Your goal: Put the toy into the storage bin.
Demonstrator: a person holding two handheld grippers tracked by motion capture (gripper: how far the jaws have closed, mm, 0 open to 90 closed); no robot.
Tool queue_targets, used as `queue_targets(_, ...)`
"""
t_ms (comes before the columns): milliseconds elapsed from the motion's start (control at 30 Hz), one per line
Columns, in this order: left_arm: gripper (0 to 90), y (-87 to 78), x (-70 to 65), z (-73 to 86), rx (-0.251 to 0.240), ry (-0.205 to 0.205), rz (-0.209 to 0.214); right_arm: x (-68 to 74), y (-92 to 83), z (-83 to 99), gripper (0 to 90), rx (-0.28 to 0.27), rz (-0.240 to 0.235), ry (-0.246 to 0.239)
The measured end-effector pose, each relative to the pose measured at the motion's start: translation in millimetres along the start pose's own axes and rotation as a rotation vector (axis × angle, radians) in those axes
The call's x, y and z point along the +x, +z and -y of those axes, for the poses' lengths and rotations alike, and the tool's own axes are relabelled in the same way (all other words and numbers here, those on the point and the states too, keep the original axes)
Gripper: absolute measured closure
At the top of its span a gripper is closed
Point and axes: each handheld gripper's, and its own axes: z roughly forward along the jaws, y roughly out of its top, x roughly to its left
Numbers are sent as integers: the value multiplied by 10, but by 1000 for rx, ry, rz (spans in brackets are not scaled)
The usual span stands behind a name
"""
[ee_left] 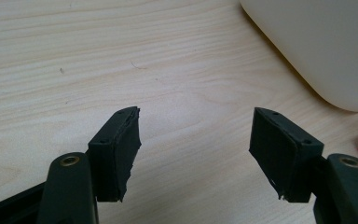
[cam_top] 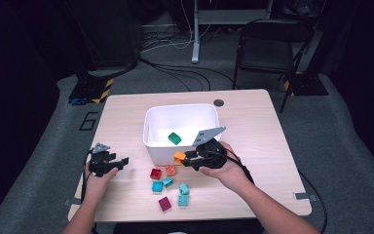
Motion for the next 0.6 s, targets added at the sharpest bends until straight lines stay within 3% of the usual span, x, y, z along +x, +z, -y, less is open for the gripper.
queue_targets(600, 330, -2, -1, 0, -6, -3, 0, -212, -97, -402, 672, -16, 25, 0)
